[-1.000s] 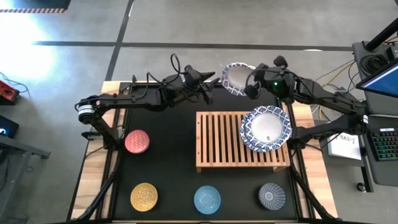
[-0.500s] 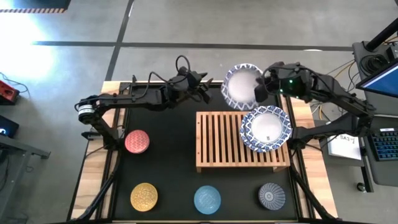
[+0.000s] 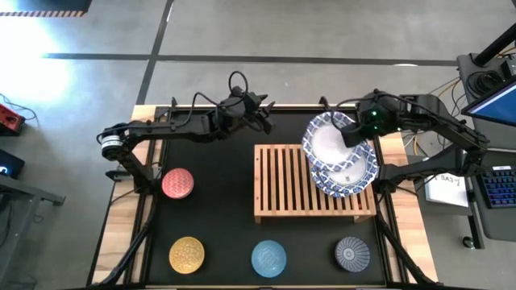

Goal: Place and stack bowls onto a shelf
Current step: Stack the big white and blue bowl on top of the big white and blue bowl

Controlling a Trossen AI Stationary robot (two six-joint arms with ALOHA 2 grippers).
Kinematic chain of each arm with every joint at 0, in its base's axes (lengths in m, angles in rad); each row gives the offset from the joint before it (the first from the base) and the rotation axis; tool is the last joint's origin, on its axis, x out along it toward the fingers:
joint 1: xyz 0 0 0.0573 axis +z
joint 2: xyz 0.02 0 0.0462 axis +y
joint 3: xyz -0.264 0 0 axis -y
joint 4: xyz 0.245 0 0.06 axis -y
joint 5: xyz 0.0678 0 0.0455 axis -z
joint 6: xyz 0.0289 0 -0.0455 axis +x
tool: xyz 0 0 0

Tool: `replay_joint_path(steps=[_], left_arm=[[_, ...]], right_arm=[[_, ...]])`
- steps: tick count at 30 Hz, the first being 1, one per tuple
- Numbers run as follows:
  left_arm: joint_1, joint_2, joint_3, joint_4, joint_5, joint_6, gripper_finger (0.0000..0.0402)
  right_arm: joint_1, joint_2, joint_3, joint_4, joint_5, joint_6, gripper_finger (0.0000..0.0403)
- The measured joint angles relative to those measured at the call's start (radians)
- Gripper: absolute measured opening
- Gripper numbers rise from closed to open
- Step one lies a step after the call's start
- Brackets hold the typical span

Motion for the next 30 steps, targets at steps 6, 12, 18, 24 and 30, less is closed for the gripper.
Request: replay_joint_path(steps=[6, 12, 18, 24, 30], left_arm=[[0.0, 0.0, 0.0, -0.033, 0.0, -0.001, 0.0144], [0.001, -0.001, 0.0, -0.05, 0.0, -0.008, 0.0144], [0.005, -0.001, 0.0, -0.05, 0.0, -0.007, 0.0144], [0.007, -0.001, 0.0, -0.051, 0.0, -0.001, 0.0144], [0.01, -0.001, 0.0, -0.066, 0.0, -0.001, 0.0144]], right_arm=[[0.0, 0.0, 0.0, -0.084, -0.037, 0.031, 0.0009], [0.0, -0.006, -0.003, -0.083, -0.112, 0.055, 0.0009], [0.0, -0.007, -0.008, -0.084, -0.115, 0.062, 0.0009], [0.0, -0.008, -0.049, -0.084, -0.115, 0.042, 0.0009], [0.0, -0.007, -0.083, -0.084, -0.185, 0.015, 0.0009]])
